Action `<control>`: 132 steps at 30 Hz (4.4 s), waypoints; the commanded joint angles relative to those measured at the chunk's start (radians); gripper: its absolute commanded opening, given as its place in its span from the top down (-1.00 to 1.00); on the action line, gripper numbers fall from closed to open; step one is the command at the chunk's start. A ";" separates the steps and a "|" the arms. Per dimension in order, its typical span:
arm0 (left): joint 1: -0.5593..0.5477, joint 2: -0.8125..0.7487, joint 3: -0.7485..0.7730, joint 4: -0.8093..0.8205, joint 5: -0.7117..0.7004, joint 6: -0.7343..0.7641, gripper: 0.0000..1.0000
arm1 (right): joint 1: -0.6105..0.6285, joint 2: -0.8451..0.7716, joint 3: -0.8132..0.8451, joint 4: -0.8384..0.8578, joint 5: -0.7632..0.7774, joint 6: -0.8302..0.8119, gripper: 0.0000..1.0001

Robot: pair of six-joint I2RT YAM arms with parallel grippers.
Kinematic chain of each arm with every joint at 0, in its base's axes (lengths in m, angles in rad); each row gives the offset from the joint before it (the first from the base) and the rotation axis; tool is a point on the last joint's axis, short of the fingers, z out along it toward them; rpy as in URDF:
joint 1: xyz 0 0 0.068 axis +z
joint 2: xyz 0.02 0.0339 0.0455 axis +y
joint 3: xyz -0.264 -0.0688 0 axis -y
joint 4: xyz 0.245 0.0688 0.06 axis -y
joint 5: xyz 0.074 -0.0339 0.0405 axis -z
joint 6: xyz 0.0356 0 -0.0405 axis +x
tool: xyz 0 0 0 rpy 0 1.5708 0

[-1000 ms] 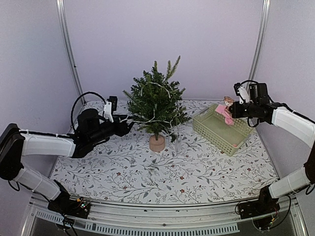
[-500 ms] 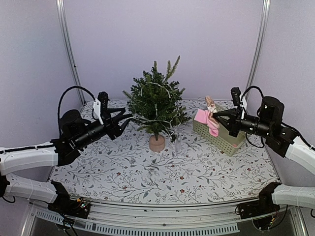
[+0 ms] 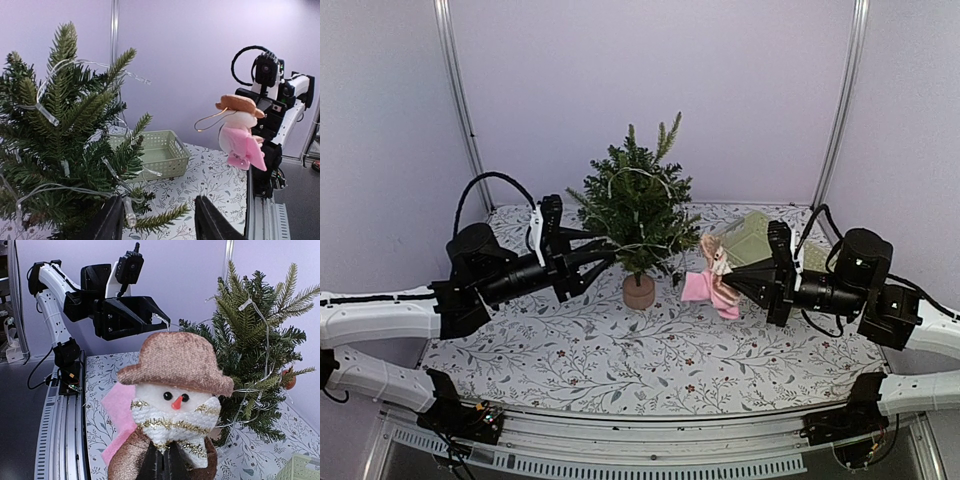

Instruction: Decorate the small christmas tree

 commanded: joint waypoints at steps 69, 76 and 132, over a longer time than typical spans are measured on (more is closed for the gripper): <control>0.114 0.244 0.500 -0.154 0.127 0.087 0.29 | -0.057 0.364 0.250 0.310 0.028 -0.128 1.00; 0.114 0.263 0.502 -0.138 0.134 0.091 0.29 | -0.065 0.368 0.253 0.320 -0.013 -0.123 1.00; 0.110 0.302 0.552 -0.155 0.154 0.113 0.41 | -0.129 0.415 0.286 0.221 -0.057 -0.112 1.00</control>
